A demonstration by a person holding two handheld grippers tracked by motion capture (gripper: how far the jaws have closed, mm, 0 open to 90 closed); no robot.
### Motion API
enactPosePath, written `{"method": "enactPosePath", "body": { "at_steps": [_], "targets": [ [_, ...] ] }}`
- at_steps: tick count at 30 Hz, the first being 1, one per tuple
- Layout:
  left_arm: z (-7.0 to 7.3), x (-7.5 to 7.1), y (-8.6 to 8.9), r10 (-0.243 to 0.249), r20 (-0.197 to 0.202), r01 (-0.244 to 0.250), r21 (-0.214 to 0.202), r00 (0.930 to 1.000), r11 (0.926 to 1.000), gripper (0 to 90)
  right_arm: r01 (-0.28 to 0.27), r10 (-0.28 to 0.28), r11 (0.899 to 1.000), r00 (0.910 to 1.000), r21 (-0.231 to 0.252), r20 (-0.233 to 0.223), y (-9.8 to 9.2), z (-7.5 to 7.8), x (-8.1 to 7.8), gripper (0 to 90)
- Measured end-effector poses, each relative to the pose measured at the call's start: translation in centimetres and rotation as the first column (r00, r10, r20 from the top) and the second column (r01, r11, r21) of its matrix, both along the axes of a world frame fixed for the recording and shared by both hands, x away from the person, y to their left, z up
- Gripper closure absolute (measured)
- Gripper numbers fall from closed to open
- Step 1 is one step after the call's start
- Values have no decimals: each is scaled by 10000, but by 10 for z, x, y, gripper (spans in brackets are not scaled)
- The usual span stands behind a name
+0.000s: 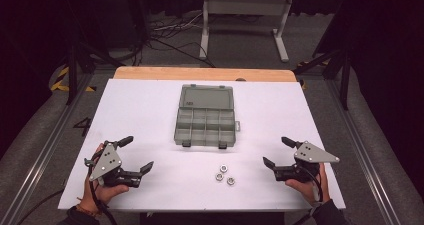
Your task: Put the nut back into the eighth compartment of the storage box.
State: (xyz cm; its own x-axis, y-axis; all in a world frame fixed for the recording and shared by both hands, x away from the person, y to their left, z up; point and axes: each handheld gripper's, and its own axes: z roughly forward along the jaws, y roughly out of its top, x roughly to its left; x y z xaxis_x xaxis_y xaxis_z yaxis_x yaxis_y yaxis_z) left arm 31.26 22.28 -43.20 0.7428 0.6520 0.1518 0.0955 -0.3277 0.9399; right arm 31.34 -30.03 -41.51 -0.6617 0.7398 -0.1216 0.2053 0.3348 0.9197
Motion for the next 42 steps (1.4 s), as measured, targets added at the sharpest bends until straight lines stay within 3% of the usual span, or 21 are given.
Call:
{"method": "enactPosePath", "body": {
  "at_steps": [6, 14, 19, 24, 25, 27, 28, 30, 33, 34, 35, 36, 38, 39, 40, 42],
  "targets": [
    [-3, 0, -3, -137, -97, 139, 196, 9999, 9997, 24, -96, 90, 9997, 9996, -211, -278, 2, 1, 1, 68],
    [-6, 0, -3, -298, -182, 305, 391, 9994, 9988, 23, -492, 406, 9949, 9945, -877, -970, 15, 7, 3, 66],
    [-8, 1, -6, -435, -281, 447, 428, 9987, 9981, 23, -1287, 1028, 9813, 9791, -1433, -1754, 28, 17, 7, 69],
    [-10, 2, -7, -430, -405, 448, 455, 9983, 9980, 23, -2269, 1611, 9485, 9464, -2211, -2799, 47, 23, 13, 71],
    [-10, 3, -7, -451, -415, 470, 458, 9981, 9978, 23, -2637, 1753, 9296, 9309, -2577, -3204, 56, 25, 15, 85],
    [-11, 3, -6, -414, -472, 440, 539, 9980, 9976, 23, -2939, 1781, 9069, 9167, -3020, -3576, 66, 26, 17, 91],
    [-11, 3, -6, -432, -505, 458, 509, 9978, 9977, 23, -3188, 1801, 8883, 9040, -3306, -3879, 72, 27, 18, 91],
    [-11, 4, -5, -398, -510, 427, 582, 9979, 9974, 22, -3506, 1679, 8497, 8879, -3937, -4284, 86, 28, 19, 110],
    [-12, 4, -5, -407, -577, 440, 573, 9975, 9974, 22, -4117, 1515, 7861, 8515, -4611, -5021, 106, 29, 21, 127],
    [-12, 4, -5, -434, -569, 466, 553, 9974, 9974, 22, -4172, 1472, 7736, 8504, -4769, -5052, 110, 29, 22, 134],
    [-12, 4, -5, -434, -569, 466, 553, 9974, 9974, 21, -4172, 1472, 7736, 8504, -4769, -5052, 110, 29, 22, 134],
    [-12, 4, -5, -455, -574, 486, 546, 9973, 9973, 21, -4222, 1384, 7638, 8459, -4882, -5151, 116, 30, 22, 133],
    [-12, 4, -5, -516, -622, 554, 608, 9967, 9966, 22, -4502, 1304, 7336, 8284, -5091, -5448, 128, 29, 24, 135],
    [-12, 4, -5, -516, -633, 555, 607, 9967, 9966, 22, -4712, 1189, 7074, 8140, -5268, -5685, 136, 27, 24, 139],
    [-13, 4, -5, -490, -652, 530, 623, 9967, 9966, 22, -4949, 1079, 6740, 8004, -5485, -5896, 143, 23, 25, 150],
    [-13, 4, -5, -521, -655, 560, 589, 9965, 9967, 21, -5167, 1011, 6434, 7888, -5649, -6063, 150, 19, 26, 169]
  ]
}}
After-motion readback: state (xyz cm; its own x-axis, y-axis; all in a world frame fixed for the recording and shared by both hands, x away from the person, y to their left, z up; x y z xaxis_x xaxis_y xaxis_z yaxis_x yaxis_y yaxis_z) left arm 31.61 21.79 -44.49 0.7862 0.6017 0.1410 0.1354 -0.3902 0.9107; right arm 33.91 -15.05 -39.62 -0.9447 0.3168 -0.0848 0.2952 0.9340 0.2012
